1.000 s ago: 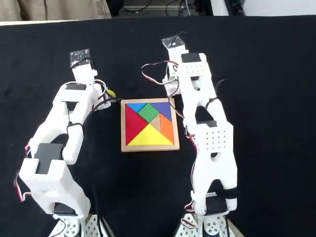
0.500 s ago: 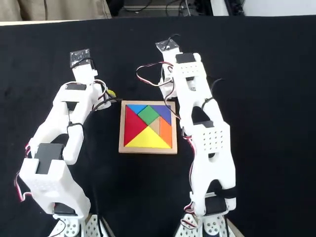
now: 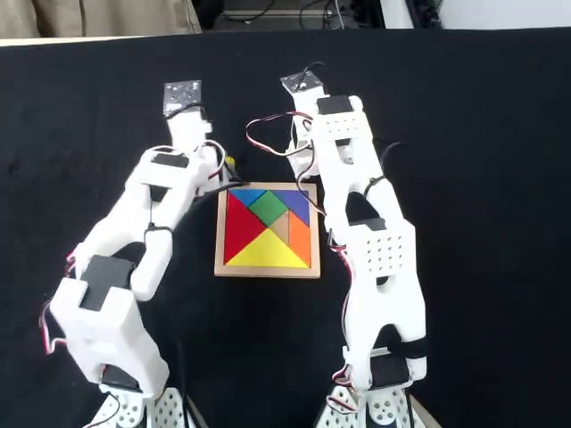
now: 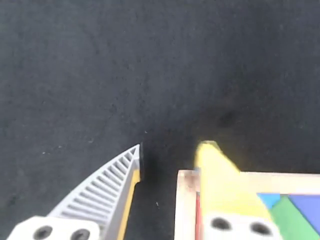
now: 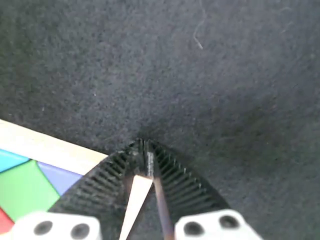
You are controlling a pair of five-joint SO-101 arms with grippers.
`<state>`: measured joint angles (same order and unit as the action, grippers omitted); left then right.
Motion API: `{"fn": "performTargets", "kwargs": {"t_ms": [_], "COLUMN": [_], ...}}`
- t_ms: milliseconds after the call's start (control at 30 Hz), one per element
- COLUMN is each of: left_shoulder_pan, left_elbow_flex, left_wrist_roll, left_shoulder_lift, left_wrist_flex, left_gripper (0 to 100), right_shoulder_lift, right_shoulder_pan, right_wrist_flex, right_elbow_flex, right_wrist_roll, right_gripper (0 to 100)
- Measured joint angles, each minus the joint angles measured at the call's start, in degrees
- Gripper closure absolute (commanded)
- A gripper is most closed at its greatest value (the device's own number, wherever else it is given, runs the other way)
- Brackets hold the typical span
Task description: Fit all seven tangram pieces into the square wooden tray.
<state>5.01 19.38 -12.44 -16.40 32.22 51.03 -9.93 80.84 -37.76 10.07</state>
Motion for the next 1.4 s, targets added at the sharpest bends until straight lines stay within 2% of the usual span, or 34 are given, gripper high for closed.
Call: {"fn": "performTargets", "kwargs": {"t_ms": [333,600,733,900,1133,1400], "left_shoulder_pan": [1.1,5.3,5.7,5.7,7.6,7.8], "left_elbow_flex": [-5.7,-5.9,-5.9,-5.9,-9.2,-9.8], "left_wrist_roll": [0.0,0.0,0.0,0.0,0.0,0.0], "left_shoulder_lift": [-5.2,-5.2,-5.2,-5.2,-5.5,-5.6], "left_wrist_flex": [-0.1,-0.1,-0.1,-0.1,7.1,8.4], "left_gripper": [92,93,97,97,97,97], "right_shoulder_lift": [0.0,0.0,0.0,0.0,0.0,0.0], "right_shoulder_pan": [0.0,0.0,0.0,0.0,0.0,0.0], "right_wrist_flex": [0.0,0.0,0.0,0.0,0.0,0.0], "right_elbow_flex": [0.0,0.0,0.0,0.0,0.0,0.0], "right_wrist_roll": [0.0,0.0,0.0,0.0,0.0,0.0], "right_gripper": [98.8,98.8,98.8,98.8,98.8,98.8]}}
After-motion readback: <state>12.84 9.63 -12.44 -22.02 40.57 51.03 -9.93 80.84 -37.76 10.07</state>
